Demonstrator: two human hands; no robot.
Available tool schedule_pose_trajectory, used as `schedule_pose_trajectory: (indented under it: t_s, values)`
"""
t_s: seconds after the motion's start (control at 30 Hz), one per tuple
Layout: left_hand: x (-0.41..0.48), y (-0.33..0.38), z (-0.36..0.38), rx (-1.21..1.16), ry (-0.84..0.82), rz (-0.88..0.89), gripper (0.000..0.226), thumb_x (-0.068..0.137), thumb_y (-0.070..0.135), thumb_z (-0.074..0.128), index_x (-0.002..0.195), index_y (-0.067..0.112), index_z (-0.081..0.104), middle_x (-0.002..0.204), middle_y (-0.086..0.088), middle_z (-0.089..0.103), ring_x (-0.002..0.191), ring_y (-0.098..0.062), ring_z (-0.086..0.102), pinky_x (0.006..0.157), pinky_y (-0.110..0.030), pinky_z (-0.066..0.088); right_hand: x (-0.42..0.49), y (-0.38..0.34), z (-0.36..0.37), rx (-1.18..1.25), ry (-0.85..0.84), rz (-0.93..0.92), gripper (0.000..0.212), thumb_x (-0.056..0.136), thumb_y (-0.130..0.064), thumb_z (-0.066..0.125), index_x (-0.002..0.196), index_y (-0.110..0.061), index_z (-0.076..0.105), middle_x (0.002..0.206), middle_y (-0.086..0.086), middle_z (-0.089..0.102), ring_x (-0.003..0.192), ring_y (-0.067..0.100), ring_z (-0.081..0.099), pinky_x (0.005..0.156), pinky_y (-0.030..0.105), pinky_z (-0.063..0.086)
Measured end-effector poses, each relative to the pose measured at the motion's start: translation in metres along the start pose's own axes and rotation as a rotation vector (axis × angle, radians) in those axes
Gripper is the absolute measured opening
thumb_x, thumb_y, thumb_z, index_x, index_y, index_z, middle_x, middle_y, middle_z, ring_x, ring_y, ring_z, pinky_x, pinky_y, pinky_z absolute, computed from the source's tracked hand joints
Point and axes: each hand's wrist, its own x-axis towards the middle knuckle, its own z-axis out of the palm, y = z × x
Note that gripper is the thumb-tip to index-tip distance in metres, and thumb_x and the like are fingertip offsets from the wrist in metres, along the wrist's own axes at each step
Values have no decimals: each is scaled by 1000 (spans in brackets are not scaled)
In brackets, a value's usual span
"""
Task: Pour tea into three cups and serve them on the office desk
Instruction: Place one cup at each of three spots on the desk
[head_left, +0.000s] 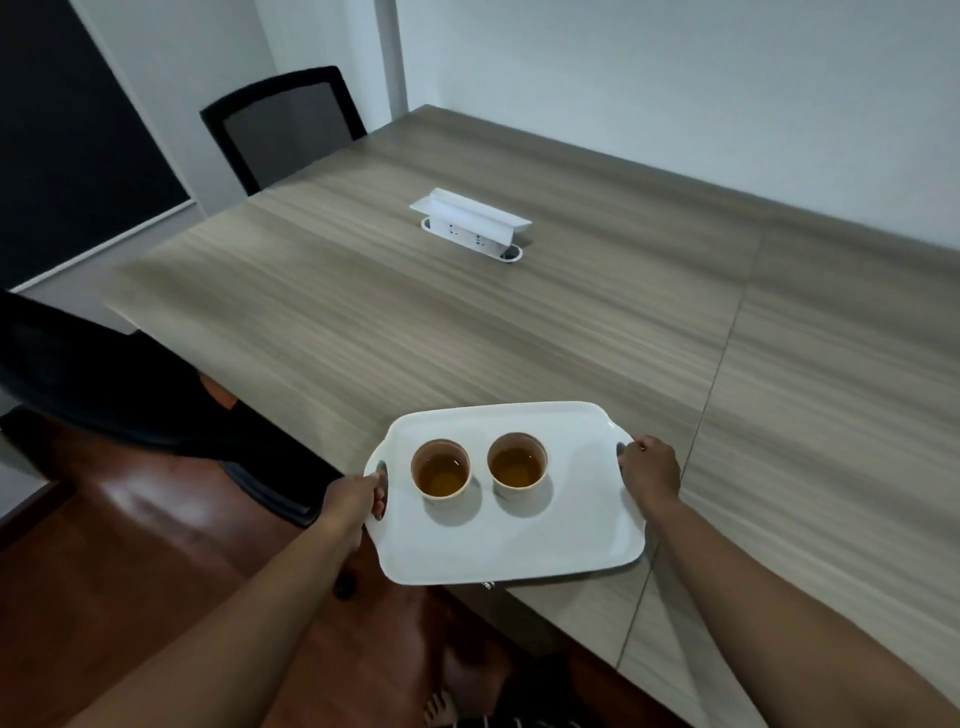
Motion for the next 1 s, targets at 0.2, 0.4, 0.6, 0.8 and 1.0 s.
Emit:
schedule_pose_trajectory:
  t_s: [0.2,0.4,0.6,0.8,1.0]
  values:
    - [26,16,20,31,25,-10,41,96,20,61,59,3,51,48,-10,50,48,-22,42,59,-32,41,42,-13,15,-85,-48,-33,17,87,-17,46,74,-25,54,86,2,57,79,24,51,71,29,36]
    - [34,26,37,1,95,-2,40,93,20,64,59,3,53,52,-13,51,48,-23,43,57,-32,40,80,-27,25,-104,-114,-70,13,84,-23,43,80,-28,55,88,0,55,80,21,48,73,30,36]
    - [38,33,46,-8,160,-10,40,94,21,62,58,6,51,45,-7,50,47,-22,42,58,-32,40,104,-43,32,-80,-168,-67,47,78,-27,40,113,-15,69,101,5,70,91,28,63,82,37,48]
    - [42,36,45,-41,170,-44,34,94,19,60,64,8,53,50,-5,52,47,-19,44,54,-30,41,104,-62,38,-430,-116,-219,43,85,-28,48,125,-22,63,126,15,58,115,37,53,96,45,42]
    - [42,37,44,-82,126,-82,31,96,22,60,67,11,53,55,-3,52,46,-15,44,48,-26,39,50,-107,43,-161,-422,-563,59,86,-52,63,136,-24,52,124,0,53,121,18,48,102,38,41]
